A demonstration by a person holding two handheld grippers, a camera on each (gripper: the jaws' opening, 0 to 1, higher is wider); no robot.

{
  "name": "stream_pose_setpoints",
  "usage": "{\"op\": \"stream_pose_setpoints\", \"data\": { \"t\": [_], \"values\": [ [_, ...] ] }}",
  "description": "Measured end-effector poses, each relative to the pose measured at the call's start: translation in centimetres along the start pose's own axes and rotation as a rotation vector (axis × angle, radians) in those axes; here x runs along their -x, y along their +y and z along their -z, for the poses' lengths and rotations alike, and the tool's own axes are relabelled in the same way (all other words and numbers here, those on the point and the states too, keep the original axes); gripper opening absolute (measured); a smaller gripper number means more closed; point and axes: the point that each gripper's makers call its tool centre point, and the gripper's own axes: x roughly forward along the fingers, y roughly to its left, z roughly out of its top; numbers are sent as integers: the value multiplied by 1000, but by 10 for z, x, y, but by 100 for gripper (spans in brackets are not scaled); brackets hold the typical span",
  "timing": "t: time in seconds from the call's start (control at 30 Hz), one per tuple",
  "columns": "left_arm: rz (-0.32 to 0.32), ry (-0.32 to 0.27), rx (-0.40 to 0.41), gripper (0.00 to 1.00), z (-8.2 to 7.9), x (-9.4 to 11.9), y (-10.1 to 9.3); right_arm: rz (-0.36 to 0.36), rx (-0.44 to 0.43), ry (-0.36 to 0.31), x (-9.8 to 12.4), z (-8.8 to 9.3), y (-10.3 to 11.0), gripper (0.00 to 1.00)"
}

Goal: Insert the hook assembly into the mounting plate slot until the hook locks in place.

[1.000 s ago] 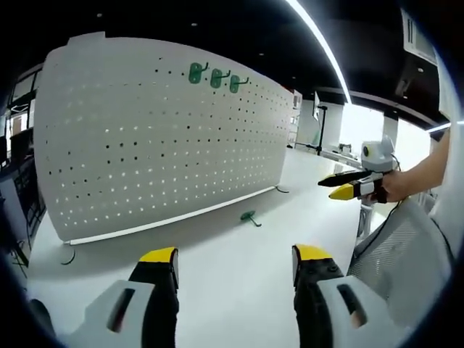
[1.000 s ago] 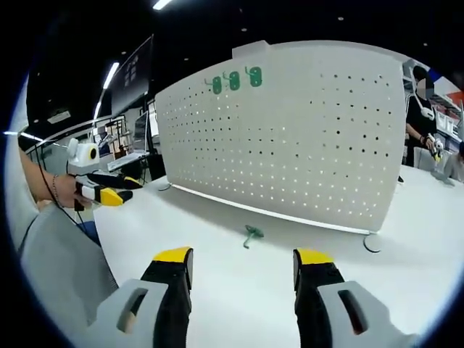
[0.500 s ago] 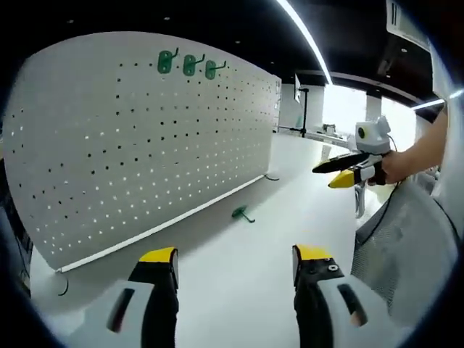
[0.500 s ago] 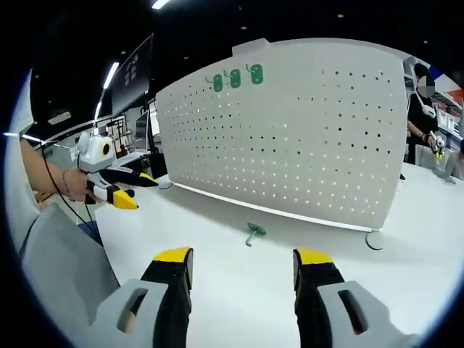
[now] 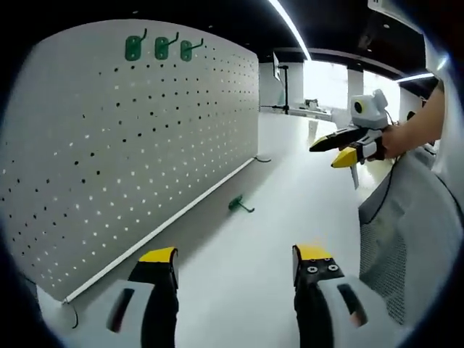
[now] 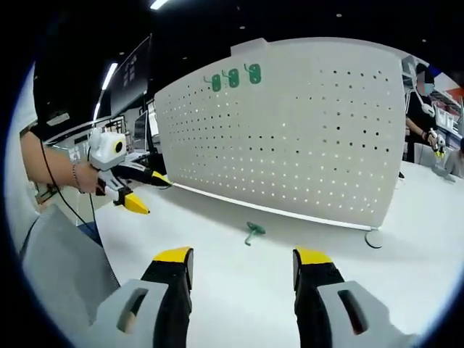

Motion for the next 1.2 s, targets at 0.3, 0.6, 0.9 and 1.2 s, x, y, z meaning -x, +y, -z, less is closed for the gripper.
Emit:
{"op": "stream_pose_setpoints", "data": {
  "t": [0.3, 0.6, 0.9, 1.2],
  "values": [
    [54, 56, -59, 66, 0, -17, 1, -1, -4, 6, 0, 1, 0, 53],
    [107, 97, -129, 66, -4, -30, 1, -10, -4, 15, -1, 3, 3, 53],
    [154, 146, -190, 66, -3, -43, 1, -9, -8, 19, -1, 4, 2, 53],
    [200, 205, -274, 66, 5, -51, -1, -26, -6, 19, -2, 5, 6, 53]
  ]
}}
